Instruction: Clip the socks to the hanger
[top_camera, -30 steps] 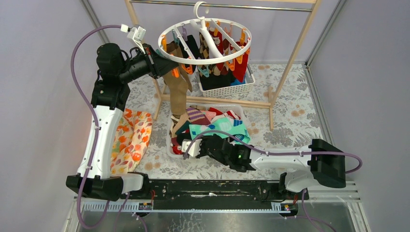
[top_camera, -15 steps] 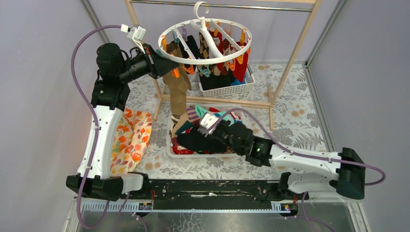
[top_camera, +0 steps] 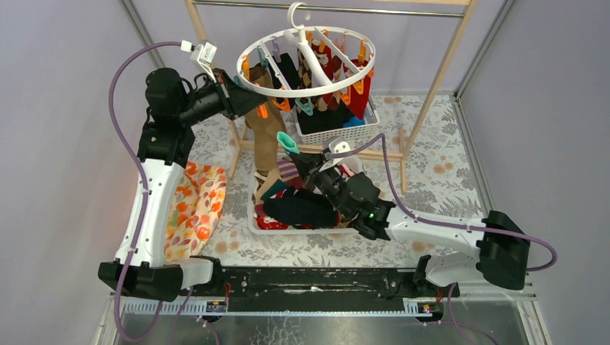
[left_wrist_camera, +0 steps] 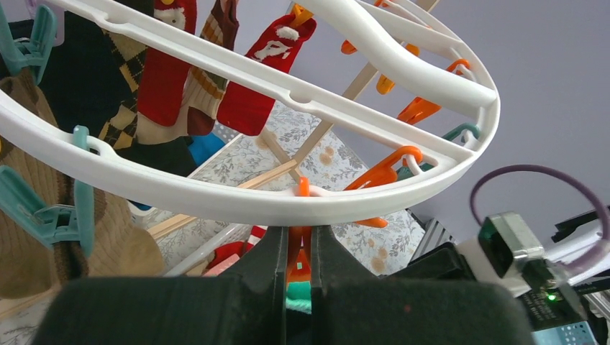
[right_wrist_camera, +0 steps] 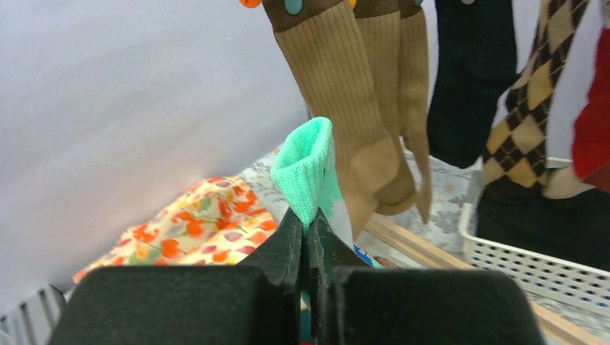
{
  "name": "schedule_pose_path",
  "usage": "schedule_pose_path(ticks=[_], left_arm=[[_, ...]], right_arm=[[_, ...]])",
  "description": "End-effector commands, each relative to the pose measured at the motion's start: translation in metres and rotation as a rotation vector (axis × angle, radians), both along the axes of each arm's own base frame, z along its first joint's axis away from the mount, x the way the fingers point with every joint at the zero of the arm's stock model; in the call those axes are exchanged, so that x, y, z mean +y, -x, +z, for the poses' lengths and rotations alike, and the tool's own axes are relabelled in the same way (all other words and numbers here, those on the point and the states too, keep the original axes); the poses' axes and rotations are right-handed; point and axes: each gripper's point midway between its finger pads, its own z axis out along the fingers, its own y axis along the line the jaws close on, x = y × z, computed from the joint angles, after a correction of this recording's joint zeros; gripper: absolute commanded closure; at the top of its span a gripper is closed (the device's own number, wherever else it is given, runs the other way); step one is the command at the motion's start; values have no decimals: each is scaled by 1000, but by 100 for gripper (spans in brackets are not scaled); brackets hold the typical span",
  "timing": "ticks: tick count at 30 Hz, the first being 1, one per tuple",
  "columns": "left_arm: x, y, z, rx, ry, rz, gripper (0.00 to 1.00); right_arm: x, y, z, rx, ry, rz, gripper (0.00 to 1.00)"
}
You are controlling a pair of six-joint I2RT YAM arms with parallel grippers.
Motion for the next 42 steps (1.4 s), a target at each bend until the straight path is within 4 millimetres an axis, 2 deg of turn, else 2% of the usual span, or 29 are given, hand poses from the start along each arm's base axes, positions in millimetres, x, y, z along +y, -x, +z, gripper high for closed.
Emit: schedule_pose_path(ticks=[1,8,16,25,35,38,42], left_arm=[[0,5,10,-37,27,-18,100],[-2,5,13,-42,39,-30,100],[-2,5,10,-49,30,-32,100],[-3,3,9,-44,32,-26,100],[-2,2,10,-48,30,-17,100],[-2,3,11,-49,32,-16,100],[-1,3,14,-57,28,2,100]], right_arm=[[5,-3,73,-27,-354,13,100],[18,-10,92,-43,-403,13,100],[27,-18,102,-79,-368,-15,100],[31,-18,108,-106,-355,-7,100],[39,-16,125,-142,-346,24,100],[44,-16,120,-131,-318,33,100],[39,-19,101,-102,-288,2,100]])
